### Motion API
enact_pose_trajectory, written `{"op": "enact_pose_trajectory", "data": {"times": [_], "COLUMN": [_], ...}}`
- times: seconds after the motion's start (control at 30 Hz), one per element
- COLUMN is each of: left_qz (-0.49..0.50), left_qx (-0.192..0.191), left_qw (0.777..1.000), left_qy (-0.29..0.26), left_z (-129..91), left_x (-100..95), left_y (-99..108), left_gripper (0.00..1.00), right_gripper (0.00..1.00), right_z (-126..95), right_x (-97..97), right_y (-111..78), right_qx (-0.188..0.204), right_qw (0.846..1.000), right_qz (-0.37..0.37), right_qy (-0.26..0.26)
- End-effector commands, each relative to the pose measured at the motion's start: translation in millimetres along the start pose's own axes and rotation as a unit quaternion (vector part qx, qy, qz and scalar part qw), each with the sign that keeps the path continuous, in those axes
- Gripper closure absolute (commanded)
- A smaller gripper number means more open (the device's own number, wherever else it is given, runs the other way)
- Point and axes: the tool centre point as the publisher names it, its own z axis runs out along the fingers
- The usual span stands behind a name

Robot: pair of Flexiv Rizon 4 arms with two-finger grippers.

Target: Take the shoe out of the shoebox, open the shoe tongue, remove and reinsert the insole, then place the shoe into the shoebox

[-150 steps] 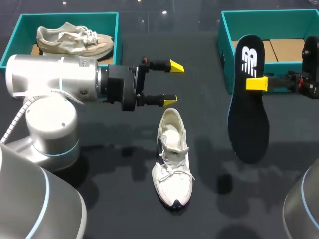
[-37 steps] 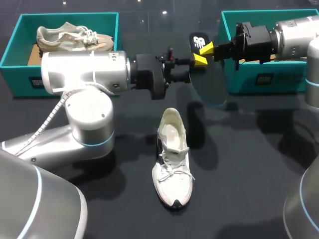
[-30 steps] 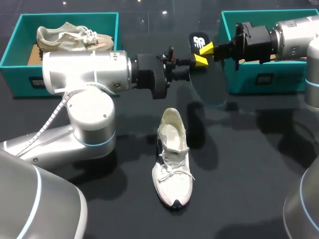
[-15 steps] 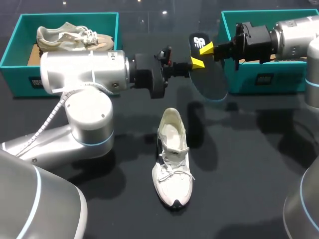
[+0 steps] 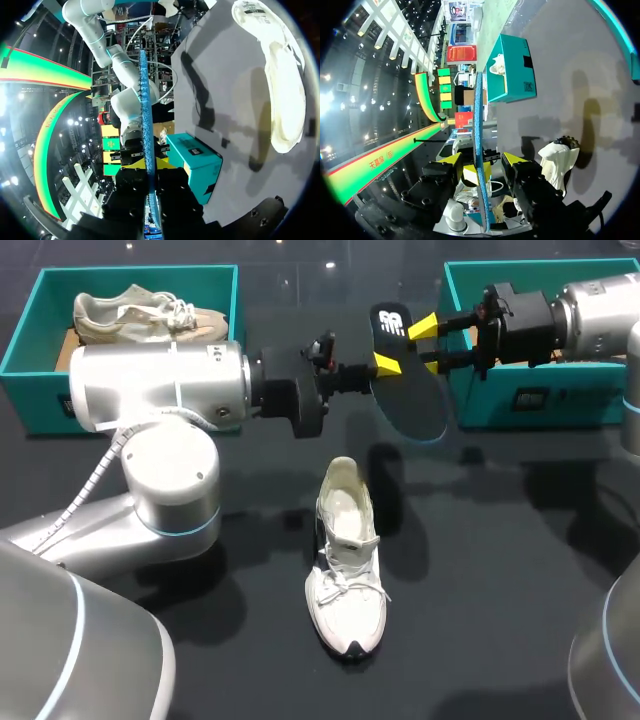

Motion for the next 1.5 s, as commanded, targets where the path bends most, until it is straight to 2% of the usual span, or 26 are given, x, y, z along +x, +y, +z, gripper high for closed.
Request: {"op": "enact_pose_trajectory", "data": {"times": [0.03,0.23,0.3,0.63,0.73,0.8,0.87,0.9,0.97,1.4,1.5], "left_qz": [-0.009,-0.039,-0.028,-0.028,-0.116,-0.189,-0.313,-0.377,-0.474,-0.474,-0.562], "left_qx": [-0.012,-0.021,-0.067,-0.067,-0.018,0.003,0.031,0.061,0.097,0.097,0.077], "left_qw": [1.0,0.999,0.997,0.997,0.992,0.98,0.947,0.921,0.869,0.869,0.819], "left_qy": [0.014,0.026,0.042,0.042,0.052,0.059,0.071,0.079,0.101,0.101,0.087], "left_z": [-28,-47,-51,-51,-54,-59,-66,-70,-77,-77,-73], "left_x": [-0.9,3.4,4.7,4.7,3.4,2.4,-0.5,-2.9,-7.3,-7.3,-6.0], "left_y": [-16,-34,-39,-39,-49,-46,-41,-39,-32,-32,-36], "left_gripper": [1.0,1.0,1.0,1.0,1.0,1.0,1.0,1.0,1.0,1.0,1.0], "right_gripper": [0.0,0.0,0.0,0.0,0.0,0.0,0.0,0.0,0.0,0.0,0.0], "right_z": [-19,-34,-34,-34,-34,-34,-34,-34,-34,-34,-34], "right_x": [1.7,0.3,0.3,0.3,0.3,0.3,0.3,0.3,0.3,0.3,0.3], "right_y": [-15.6,-29.0,-29.0,-29.0,-29.0,-29.0,-29.0,-29.0,-29.0,-29.0,-29.0], "right_qx": [-0.006,-0.019,-0.019,-0.019,-0.019,-0.019,-0.019,-0.019,-0.019,-0.019,-0.019], "right_qw": [1.0,0.999,0.999,0.999,0.999,0.999,0.999,0.999,0.999,0.999,0.999], "right_qz": [-0.009,-0.027,-0.027,-0.027,-0.027,-0.027,-0.027,-0.027,-0.027,-0.027,-0.027], "right_qy": [-0.008,-0.006,-0.006,-0.006,-0.006,-0.006,-0.006,-0.006,-0.006,-0.006,-0.006]}}
